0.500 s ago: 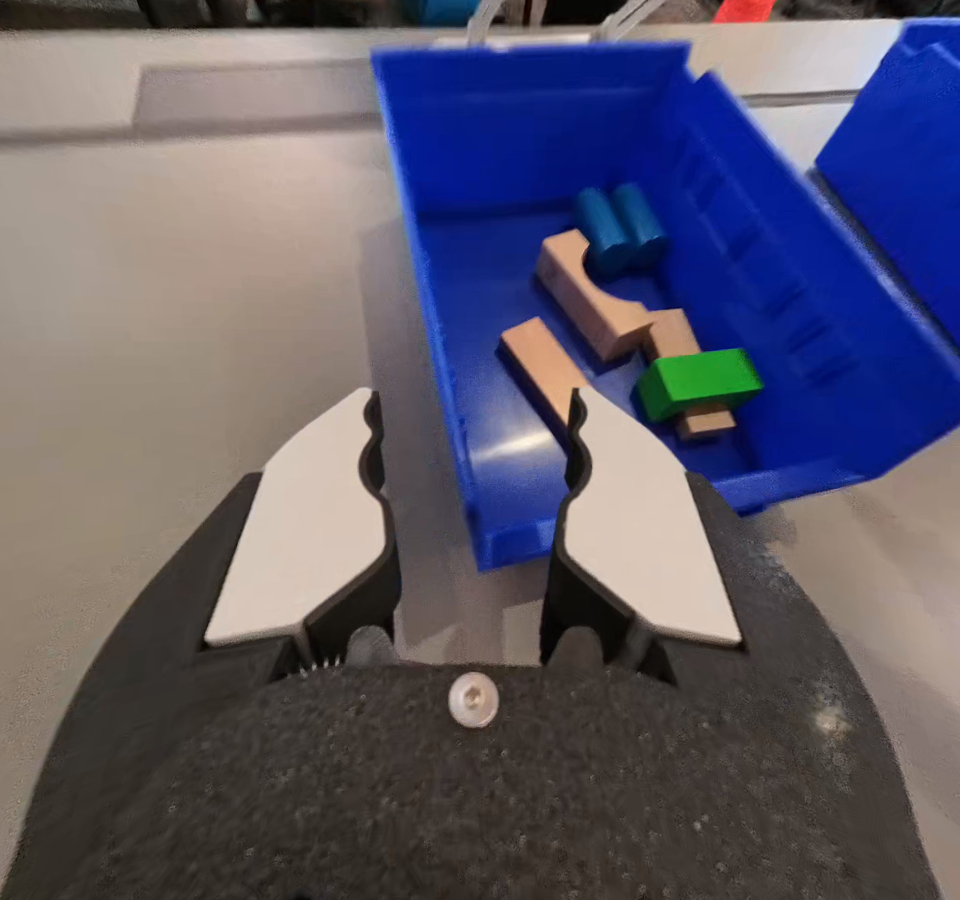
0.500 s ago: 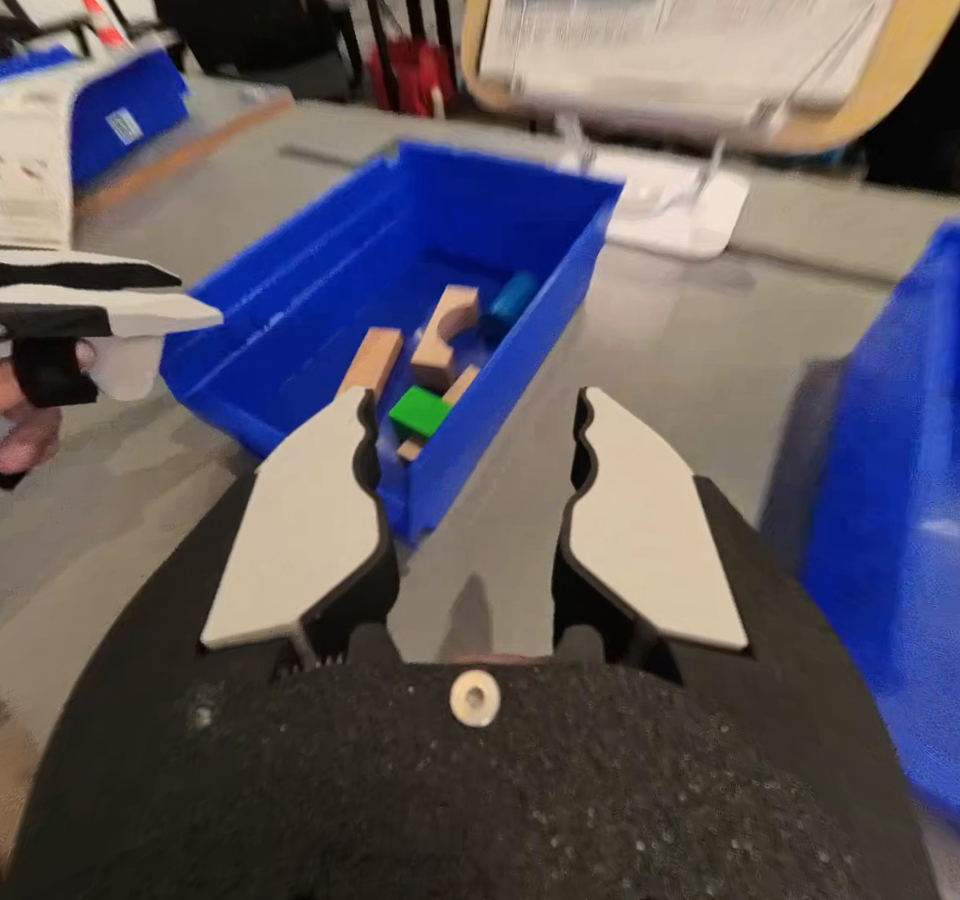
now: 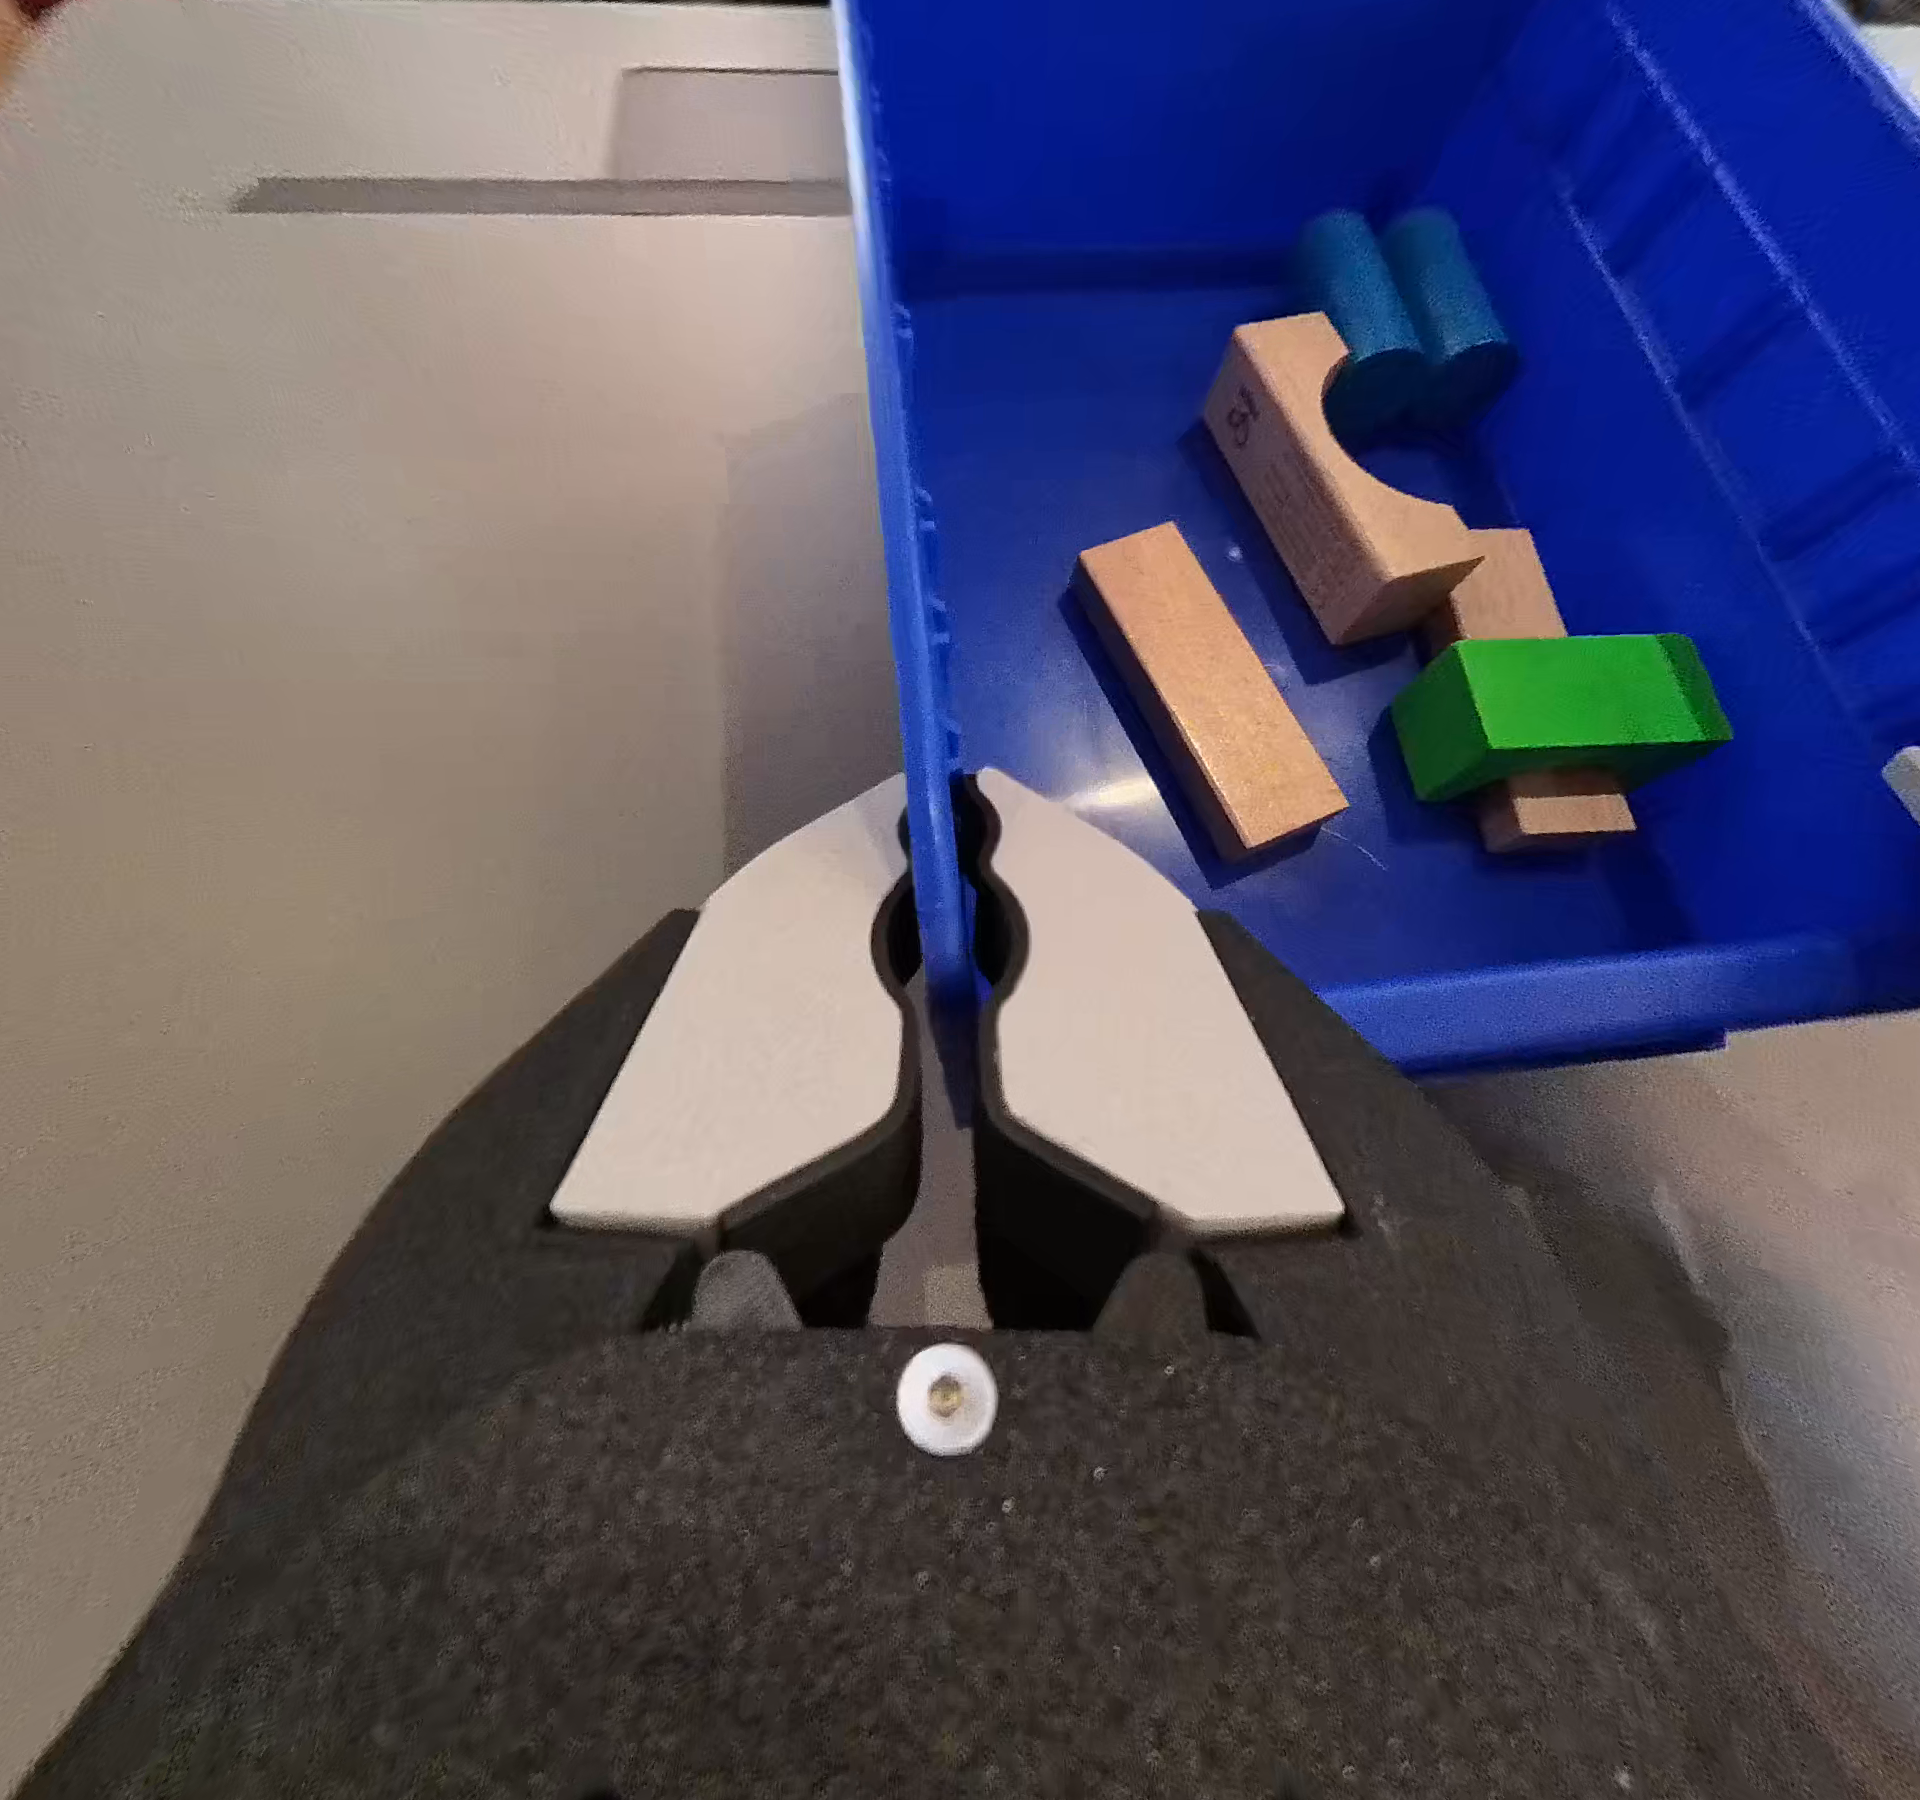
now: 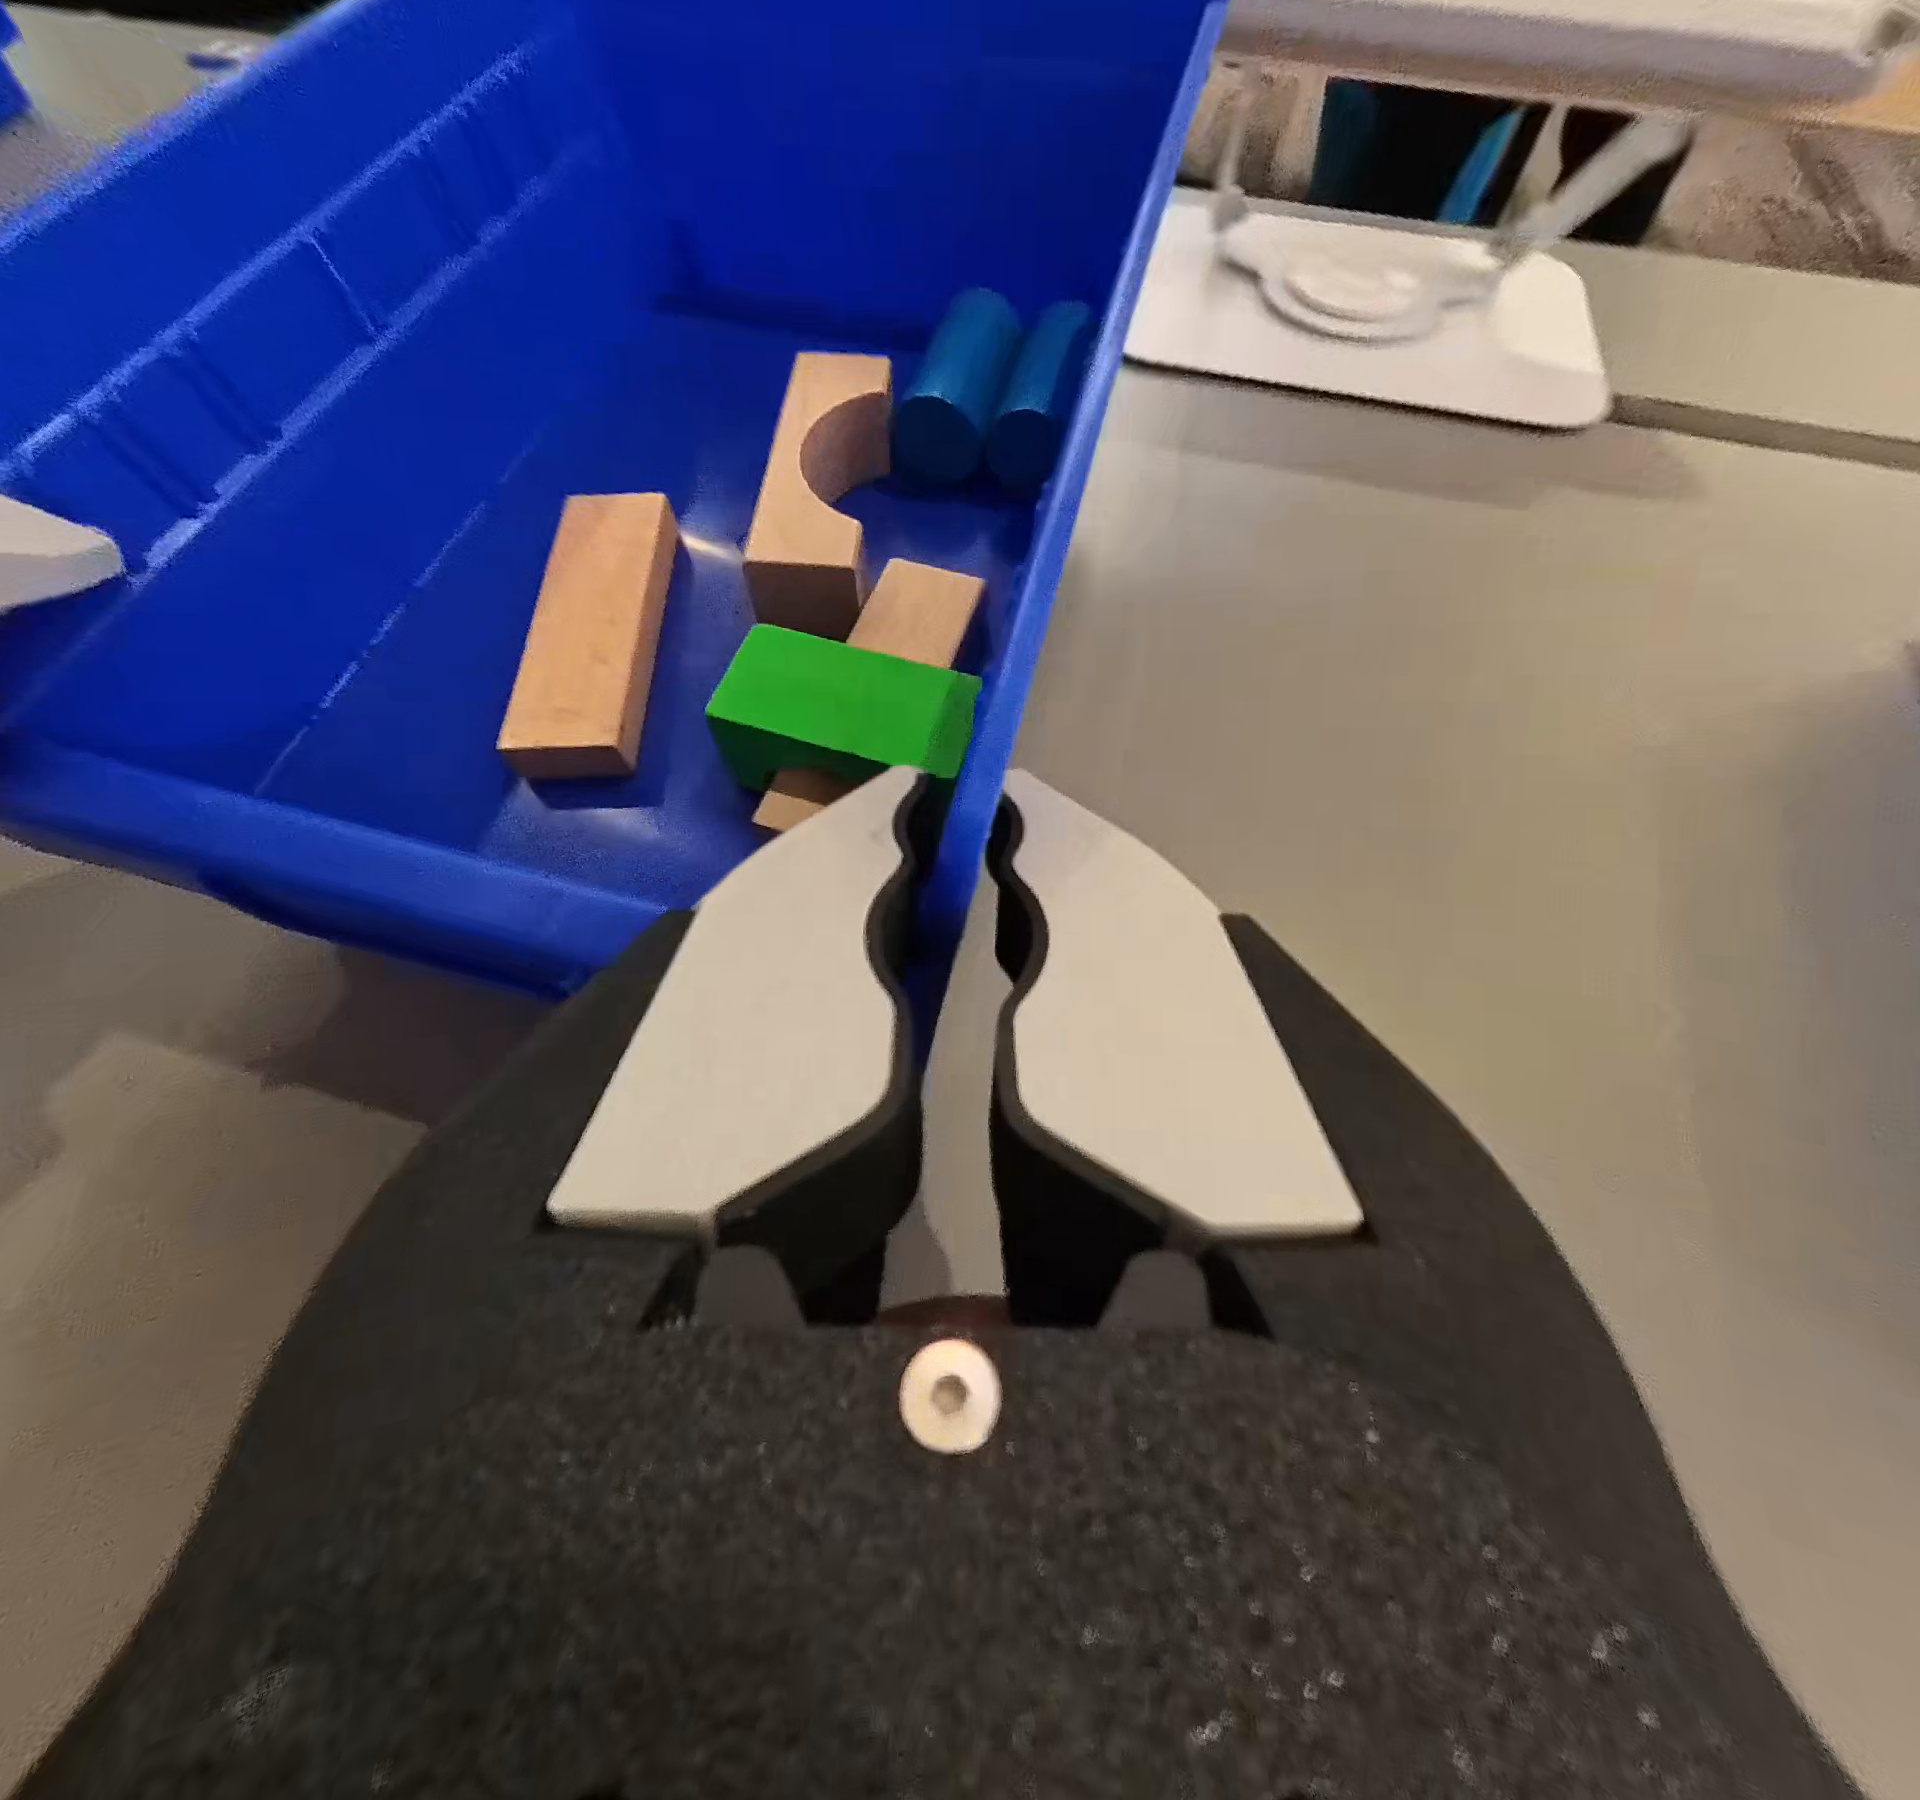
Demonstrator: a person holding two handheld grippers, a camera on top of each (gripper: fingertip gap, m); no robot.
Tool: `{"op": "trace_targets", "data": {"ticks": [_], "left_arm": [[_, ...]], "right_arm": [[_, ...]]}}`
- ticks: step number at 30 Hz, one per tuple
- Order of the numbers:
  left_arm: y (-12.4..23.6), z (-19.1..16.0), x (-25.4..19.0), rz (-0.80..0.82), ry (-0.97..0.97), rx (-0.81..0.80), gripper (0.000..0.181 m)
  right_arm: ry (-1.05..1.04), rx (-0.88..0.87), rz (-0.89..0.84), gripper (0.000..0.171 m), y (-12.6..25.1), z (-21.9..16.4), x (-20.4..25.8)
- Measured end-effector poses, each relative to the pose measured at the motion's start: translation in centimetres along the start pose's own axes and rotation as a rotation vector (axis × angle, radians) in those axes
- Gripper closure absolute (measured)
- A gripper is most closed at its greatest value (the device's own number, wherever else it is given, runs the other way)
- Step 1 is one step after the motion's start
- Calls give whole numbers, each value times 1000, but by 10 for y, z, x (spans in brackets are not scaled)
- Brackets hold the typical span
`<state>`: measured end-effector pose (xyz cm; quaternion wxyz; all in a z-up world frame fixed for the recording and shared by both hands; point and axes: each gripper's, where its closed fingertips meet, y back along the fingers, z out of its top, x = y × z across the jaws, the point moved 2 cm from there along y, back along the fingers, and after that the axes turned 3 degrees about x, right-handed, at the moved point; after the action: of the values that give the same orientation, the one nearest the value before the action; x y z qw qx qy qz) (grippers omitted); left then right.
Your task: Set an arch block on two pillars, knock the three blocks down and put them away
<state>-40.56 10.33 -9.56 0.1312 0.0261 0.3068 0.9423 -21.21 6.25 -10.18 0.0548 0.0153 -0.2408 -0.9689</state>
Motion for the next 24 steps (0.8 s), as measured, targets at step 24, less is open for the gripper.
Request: {"op": "trace_targets", "data": {"ticks": [24], "left_arm": [[69,43,70,-167,200,-199,123]], "right_arm": [[224,-47,455,129,74,28,31]]}}
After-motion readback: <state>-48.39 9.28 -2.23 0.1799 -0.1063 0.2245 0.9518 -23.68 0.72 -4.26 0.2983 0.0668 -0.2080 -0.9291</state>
